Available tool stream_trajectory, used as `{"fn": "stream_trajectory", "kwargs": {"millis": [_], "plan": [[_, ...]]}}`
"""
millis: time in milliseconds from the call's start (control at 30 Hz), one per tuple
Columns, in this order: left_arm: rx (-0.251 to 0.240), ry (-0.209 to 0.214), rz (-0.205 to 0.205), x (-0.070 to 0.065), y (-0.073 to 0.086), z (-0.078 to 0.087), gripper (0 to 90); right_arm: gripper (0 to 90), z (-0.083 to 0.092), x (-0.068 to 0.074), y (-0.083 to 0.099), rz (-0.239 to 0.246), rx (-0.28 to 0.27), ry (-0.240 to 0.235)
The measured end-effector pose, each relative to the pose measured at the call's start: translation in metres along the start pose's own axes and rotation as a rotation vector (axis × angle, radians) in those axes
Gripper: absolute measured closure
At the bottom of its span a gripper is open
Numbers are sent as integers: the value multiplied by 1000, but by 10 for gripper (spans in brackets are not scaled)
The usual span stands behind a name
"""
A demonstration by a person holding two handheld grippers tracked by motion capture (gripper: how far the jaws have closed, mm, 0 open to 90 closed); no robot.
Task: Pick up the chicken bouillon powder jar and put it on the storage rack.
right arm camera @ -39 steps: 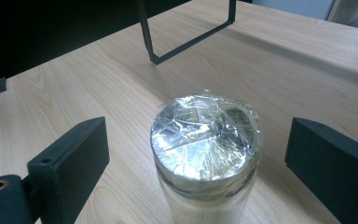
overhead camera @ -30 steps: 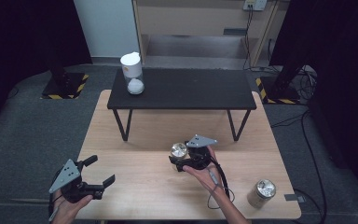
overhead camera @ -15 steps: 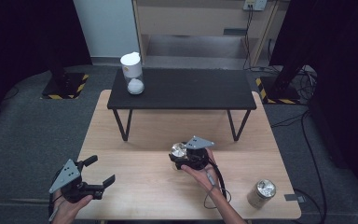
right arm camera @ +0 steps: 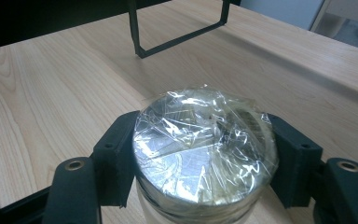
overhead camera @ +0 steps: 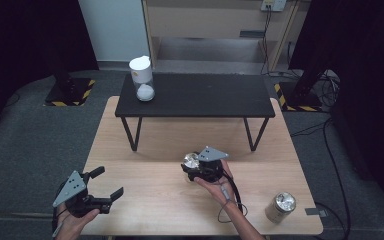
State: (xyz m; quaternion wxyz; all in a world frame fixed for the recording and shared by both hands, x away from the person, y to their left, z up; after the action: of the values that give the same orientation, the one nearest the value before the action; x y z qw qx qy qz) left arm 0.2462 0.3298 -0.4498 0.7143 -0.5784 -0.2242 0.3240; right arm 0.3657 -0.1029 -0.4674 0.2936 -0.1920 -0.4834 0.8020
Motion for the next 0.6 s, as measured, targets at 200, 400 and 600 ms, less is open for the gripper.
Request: {"fn": "stream_trajectory", "kwargs": {"millis": [200,400,600], "plan": [[0,0,1,0,0,0,0,352,0,-1,-2,6,4,4],[1,1,1,0,0,0,0,352,6,-6,-8,10,-1,-4],[2,2,0,0,0,0,0,353,12,-11,-17,20,0,-35]]}}
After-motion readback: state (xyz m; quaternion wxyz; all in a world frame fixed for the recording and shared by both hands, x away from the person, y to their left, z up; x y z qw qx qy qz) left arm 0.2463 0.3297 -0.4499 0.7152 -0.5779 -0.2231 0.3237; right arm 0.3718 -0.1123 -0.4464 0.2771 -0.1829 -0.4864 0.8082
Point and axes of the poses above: each handheld gripper's, and its own axes: z roughly backward along the jaws, y roughly out of its underside, x roughly to its left, the point moved 10 cm from there along -z, roughly forward along the jaws, and after that the axes turned 2 degrees about y, right-handed, at the moved point
